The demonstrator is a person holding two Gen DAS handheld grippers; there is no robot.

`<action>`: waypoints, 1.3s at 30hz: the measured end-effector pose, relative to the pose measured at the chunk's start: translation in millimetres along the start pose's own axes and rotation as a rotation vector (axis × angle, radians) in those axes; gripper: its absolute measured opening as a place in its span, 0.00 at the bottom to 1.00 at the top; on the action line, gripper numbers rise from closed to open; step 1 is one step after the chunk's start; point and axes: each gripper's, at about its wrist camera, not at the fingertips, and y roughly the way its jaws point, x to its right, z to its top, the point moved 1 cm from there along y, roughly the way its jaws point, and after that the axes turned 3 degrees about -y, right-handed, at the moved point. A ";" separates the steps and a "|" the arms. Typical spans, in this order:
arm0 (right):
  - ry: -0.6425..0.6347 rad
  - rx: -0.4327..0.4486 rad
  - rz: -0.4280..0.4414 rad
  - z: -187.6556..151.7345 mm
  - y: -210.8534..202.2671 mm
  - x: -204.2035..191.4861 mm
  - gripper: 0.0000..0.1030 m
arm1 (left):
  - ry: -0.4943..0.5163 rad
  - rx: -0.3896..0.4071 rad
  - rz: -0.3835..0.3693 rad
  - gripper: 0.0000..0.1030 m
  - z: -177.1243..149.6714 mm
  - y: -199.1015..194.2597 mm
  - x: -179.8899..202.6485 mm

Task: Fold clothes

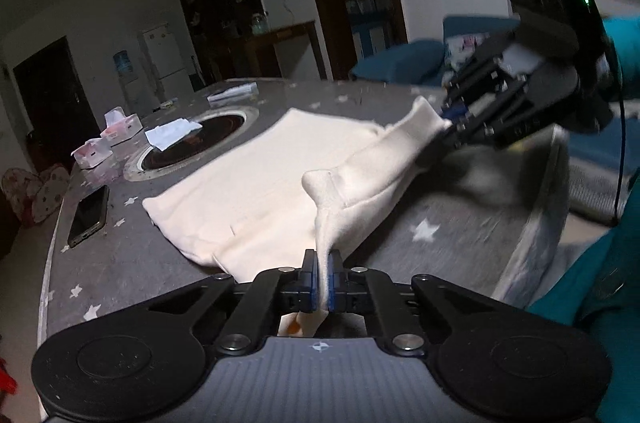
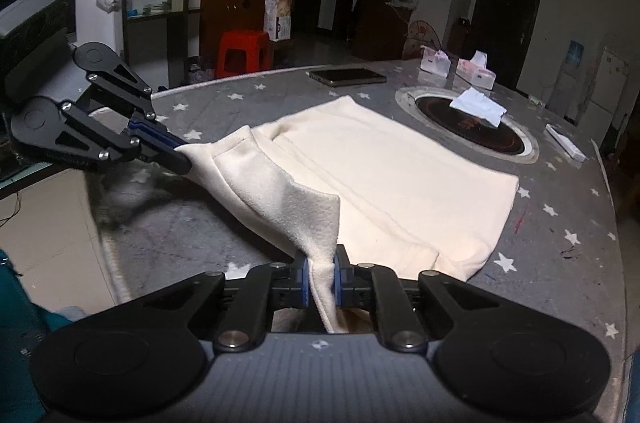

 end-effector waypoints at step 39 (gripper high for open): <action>0.165 -0.055 -0.176 22.3 87.7 117.8 0.24 | -0.232 -0.103 0.239 0.09 54.1 149.5 -104.5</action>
